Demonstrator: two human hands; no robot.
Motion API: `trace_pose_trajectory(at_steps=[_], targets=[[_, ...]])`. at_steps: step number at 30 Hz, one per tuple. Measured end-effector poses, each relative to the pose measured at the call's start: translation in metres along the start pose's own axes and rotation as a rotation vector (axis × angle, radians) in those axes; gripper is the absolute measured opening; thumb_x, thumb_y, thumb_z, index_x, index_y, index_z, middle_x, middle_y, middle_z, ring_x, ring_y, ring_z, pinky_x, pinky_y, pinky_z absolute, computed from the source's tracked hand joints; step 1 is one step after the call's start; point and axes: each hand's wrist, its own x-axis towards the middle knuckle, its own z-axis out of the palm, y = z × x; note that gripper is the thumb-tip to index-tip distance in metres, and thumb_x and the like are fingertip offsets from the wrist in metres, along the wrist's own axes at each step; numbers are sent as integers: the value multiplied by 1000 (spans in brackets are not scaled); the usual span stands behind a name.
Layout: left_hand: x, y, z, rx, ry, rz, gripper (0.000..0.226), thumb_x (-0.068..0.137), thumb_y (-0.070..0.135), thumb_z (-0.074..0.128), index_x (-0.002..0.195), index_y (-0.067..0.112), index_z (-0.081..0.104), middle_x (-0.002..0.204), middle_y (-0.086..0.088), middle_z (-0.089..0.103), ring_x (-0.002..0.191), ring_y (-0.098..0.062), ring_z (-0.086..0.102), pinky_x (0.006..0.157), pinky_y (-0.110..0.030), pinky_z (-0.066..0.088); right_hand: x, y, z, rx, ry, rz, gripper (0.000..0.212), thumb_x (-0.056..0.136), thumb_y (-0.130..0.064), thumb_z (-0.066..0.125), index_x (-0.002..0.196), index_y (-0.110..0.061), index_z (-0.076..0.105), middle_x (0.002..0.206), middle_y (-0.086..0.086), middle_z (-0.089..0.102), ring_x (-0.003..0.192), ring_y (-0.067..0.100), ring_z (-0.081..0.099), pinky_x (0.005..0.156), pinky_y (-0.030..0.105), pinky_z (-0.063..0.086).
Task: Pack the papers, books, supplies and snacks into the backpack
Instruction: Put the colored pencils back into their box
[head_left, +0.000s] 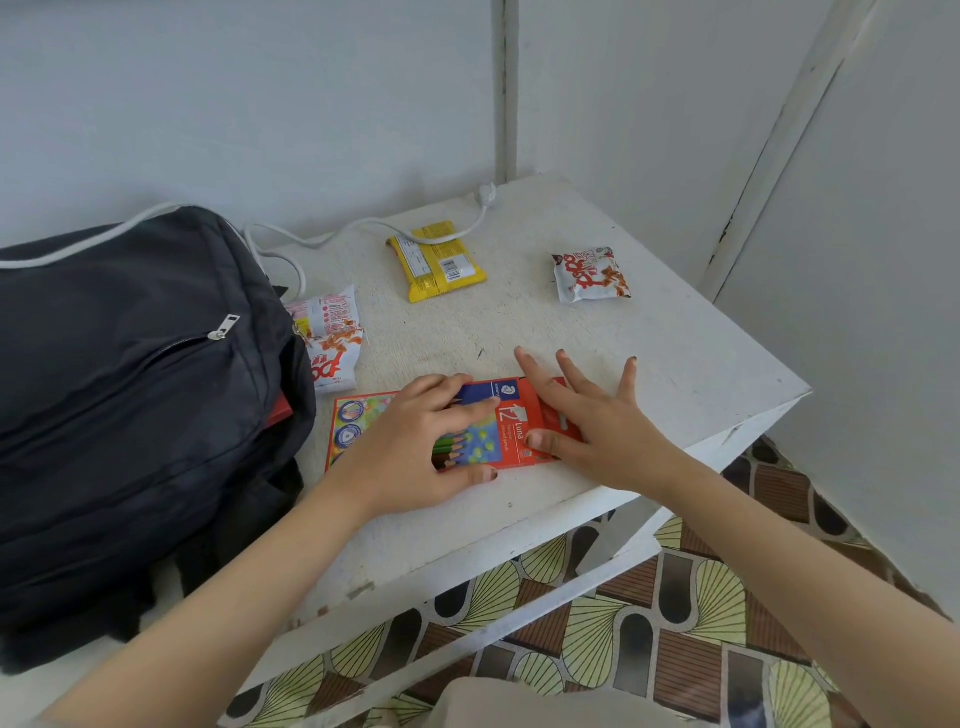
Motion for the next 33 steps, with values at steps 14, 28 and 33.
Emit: trace_pose_trajectory(at_steps=[14,28,33], targets=[[-11,-6,-10,24,-66,-66,80,67,78,40,139,46,29,150,2,30,136,-15,21,108,-26,14,-9,7,-9,40,-72,-79,90,68,-80,31,136,-52,-21,153,-16,23,145,11,0,104,52,-27],[-14,-4,-9,51,-87,-61,74,72,73,38,140,44,29,151,0,30,137,-16,19,107,-27,17,8,-6,-21,15,-124,-109,107,61,-78,59,137,-52,-13,153,-16,25,145,14,9,109,52,-22],[-16,-1,-12,23,-20,26,73,72,68,49,136,34,44,144,-2,41,134,-10,25,105,-20,12,10,-10,-21,-95,-164,-182,102,60,-82,50,138,-55,-10,156,-5,19,145,18,5,108,54,-18]])
